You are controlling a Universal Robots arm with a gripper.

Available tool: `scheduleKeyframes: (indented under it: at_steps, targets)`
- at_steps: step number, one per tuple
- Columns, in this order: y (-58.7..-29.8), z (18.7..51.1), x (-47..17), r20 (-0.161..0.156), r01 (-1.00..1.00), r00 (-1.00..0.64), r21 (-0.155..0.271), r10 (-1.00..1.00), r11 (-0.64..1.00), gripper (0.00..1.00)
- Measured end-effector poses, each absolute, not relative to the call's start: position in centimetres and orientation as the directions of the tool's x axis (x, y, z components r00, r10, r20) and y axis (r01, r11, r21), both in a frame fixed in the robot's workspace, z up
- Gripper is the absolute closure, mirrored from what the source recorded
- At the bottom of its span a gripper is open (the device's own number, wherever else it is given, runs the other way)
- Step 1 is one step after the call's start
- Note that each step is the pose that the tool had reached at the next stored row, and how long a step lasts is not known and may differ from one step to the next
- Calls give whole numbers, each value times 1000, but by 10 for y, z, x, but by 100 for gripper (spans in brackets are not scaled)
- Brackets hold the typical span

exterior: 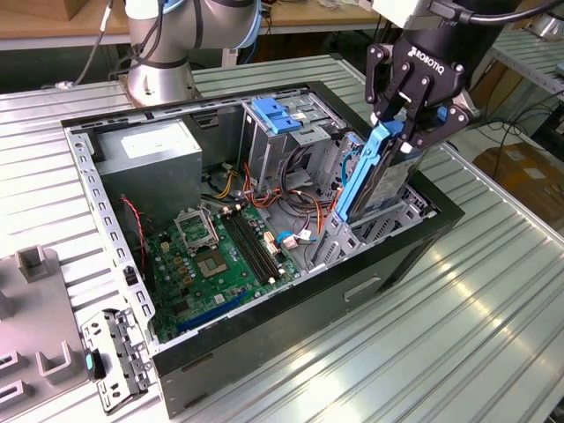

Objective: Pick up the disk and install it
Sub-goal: 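Insert the disk into the insertion slot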

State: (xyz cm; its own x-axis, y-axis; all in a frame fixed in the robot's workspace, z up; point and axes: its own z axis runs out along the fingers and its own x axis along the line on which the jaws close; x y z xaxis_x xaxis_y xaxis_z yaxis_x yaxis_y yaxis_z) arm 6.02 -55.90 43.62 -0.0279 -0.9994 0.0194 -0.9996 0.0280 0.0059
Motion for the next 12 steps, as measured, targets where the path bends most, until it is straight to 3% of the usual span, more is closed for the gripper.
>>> scheduleKeyframes:
  at_steps: [12]
  targets:
    - [-559, 409, 60, 20, -1000, -28, 6, -999, 28, 63]
